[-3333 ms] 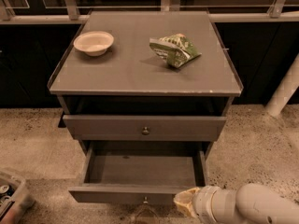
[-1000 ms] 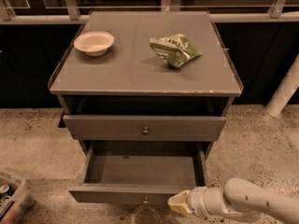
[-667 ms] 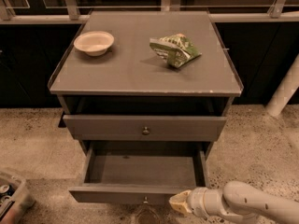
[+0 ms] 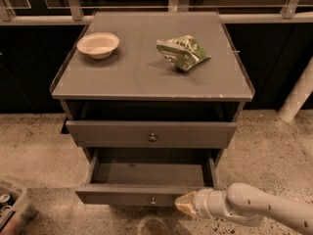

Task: Close middle drawer

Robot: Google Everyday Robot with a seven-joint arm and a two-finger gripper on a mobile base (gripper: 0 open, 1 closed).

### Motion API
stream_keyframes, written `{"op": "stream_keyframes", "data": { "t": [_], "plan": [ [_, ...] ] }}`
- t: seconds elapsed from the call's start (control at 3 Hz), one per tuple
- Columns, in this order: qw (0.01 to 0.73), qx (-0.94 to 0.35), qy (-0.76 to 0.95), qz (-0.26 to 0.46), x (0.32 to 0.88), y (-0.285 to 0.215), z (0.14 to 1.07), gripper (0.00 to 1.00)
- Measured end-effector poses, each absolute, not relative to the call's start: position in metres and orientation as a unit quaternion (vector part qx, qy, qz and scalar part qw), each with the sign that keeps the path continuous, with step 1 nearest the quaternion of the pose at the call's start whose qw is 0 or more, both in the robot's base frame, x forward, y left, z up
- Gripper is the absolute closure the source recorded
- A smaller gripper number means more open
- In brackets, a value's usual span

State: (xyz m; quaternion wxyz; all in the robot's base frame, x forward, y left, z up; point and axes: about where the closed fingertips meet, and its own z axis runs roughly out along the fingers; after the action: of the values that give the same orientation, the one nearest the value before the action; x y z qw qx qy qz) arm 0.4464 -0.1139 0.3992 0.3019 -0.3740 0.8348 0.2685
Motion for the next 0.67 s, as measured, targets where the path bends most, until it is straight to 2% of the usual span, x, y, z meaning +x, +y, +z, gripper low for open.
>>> {"op": "stream_keyframes", "data": {
  "t": [0.33,0.67],
  "plan": [
    [0.302,-0.374,0.835,0.268,0.446,-0.114,0.399,1.0],
    [0.321,-0.382,0.828,0.257,0.478,-0.106,0.403,1.0]
  ]
}}
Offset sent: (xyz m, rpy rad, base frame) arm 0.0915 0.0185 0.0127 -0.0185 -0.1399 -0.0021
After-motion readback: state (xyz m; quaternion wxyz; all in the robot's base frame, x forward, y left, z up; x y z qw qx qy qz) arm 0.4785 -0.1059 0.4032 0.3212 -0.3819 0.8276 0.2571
